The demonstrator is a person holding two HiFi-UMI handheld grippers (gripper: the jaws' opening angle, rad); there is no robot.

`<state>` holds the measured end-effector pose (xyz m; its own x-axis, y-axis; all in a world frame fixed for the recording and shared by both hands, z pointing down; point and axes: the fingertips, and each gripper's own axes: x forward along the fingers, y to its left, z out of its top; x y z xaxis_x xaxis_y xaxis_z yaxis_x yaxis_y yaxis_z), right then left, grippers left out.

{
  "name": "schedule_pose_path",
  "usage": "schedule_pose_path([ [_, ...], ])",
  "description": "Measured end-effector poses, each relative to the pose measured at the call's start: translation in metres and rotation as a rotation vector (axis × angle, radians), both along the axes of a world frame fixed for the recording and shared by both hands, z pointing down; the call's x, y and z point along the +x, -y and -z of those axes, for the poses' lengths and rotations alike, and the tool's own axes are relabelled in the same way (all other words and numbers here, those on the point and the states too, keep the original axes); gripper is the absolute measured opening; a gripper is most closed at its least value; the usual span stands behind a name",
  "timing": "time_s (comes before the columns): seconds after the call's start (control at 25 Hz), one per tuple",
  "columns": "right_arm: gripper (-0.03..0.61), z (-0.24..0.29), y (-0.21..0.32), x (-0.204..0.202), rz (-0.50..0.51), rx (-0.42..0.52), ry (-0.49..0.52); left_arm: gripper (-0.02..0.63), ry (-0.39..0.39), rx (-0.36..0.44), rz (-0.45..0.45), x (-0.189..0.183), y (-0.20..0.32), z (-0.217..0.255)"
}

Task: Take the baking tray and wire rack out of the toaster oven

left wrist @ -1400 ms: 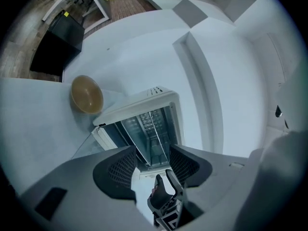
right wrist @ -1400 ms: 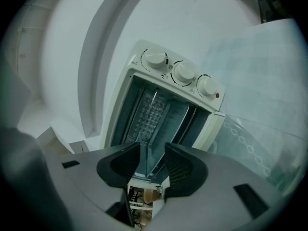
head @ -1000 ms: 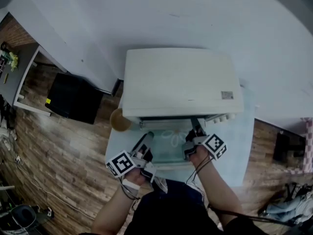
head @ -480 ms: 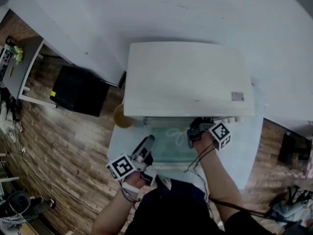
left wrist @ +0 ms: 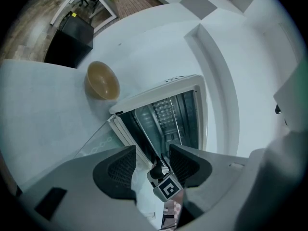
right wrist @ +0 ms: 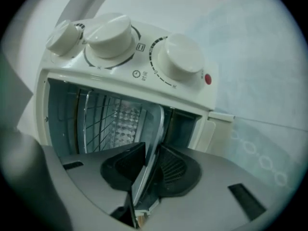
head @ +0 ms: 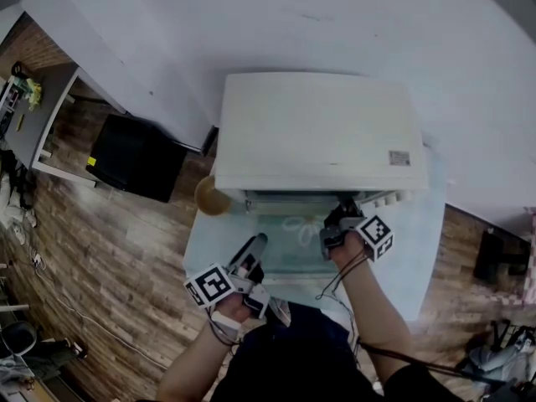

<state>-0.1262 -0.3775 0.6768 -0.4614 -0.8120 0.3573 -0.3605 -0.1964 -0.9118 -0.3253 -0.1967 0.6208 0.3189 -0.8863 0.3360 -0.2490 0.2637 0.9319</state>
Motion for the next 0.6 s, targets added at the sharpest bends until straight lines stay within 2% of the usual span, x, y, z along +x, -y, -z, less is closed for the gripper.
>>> schedule_pose_path([
  [0.24,0.095,-0.002,-0.031,0.006,0.015,-0.015,0.006,0.215,0.045,0.033,-0.025,0.002,-0.002,-0.007],
  [0.4,0.092,-0.002,-0.05,0.012,0.022,-0.03,0.014,0.215,0.043,0.01,0.017,-0.007,0.009,-0.025],
  [0.48,0.091,-0.004,-0.061,0.014,0.028,-0.045,0.006,0.215,0.082,0.033,0.015,-0.013,0.021,-0.03],
  [0.6,0.084,-0.008,-0.076,0.018,0.034,-0.062,0.015,0.216,0.128,0.007,0.004,-0.011,0.034,-0.041],
])
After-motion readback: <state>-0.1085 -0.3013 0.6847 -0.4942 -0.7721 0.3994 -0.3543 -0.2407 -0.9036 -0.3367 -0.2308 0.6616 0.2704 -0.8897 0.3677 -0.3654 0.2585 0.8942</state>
